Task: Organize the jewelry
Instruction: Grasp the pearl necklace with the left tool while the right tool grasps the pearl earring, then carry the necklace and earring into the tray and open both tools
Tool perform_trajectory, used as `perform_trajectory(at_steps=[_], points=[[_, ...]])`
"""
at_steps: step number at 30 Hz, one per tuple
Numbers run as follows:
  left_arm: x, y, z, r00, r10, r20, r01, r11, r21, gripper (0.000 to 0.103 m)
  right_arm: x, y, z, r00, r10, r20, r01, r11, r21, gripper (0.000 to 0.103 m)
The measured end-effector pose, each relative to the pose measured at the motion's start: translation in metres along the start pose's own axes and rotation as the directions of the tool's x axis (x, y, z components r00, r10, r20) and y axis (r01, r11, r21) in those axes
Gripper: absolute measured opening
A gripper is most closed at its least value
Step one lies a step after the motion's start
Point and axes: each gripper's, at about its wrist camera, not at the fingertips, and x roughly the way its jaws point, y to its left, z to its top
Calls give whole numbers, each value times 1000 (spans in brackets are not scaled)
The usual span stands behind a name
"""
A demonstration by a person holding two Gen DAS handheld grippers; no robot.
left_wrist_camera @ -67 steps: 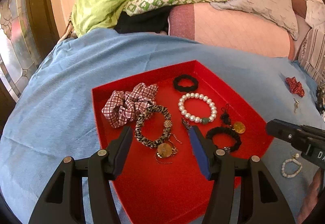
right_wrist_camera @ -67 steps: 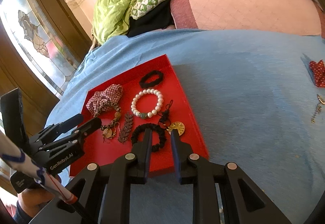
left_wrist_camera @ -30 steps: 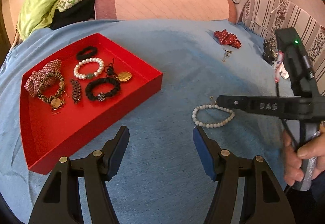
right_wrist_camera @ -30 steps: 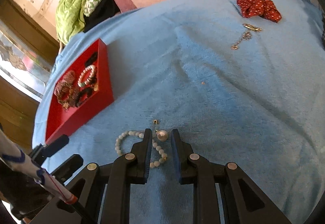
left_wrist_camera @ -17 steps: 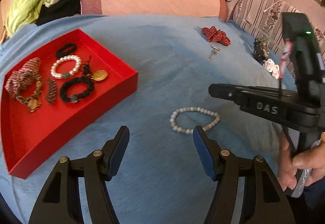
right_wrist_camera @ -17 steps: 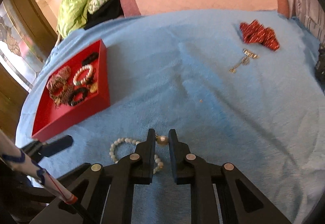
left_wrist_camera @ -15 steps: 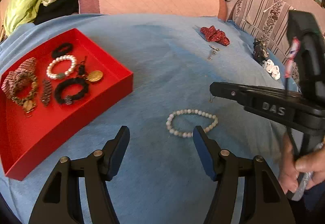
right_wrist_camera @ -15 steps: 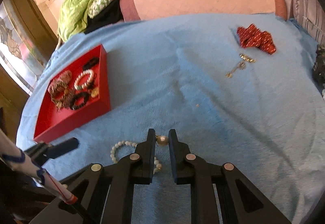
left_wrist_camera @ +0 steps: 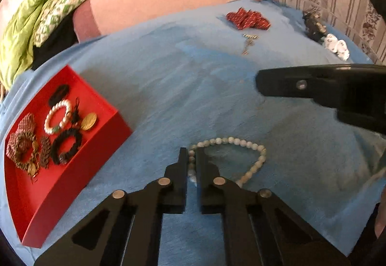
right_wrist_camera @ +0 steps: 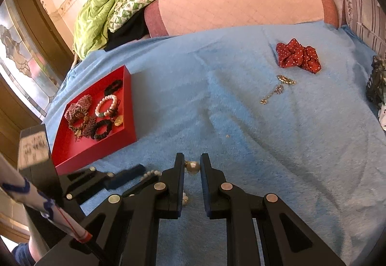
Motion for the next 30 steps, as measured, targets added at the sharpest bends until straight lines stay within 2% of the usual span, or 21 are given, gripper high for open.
perform_trajectory(at_steps=[2, 3, 12, 22, 30], points=[[-2, 5, 4, 997, -79, 5, 79, 996, -41, 5, -2, -2, 1, 1000, 0, 7, 0, 1000, 7, 14], [-6, 7, 4, 995, -94, 18, 95, 994, -49, 5, -3, -3, 2, 1000, 0, 12, 0, 1000, 11, 14], [-47, 20, 18, 972, -152, 179, 168, 983, -75, 5, -13, -6, 11, 998, 10, 62, -12, 999, 33, 14], [-78, 56, 19, 960, -113, 257, 153, 978, -141, 6, -13, 10, 15, 994, 56, 94, -56, 998, 6, 14], [-100, 108, 7, 957, -29, 289, 103, 964, -245, 6, -6, 42, 18, 987, 115, 113, -109, 992, -59, 14]])
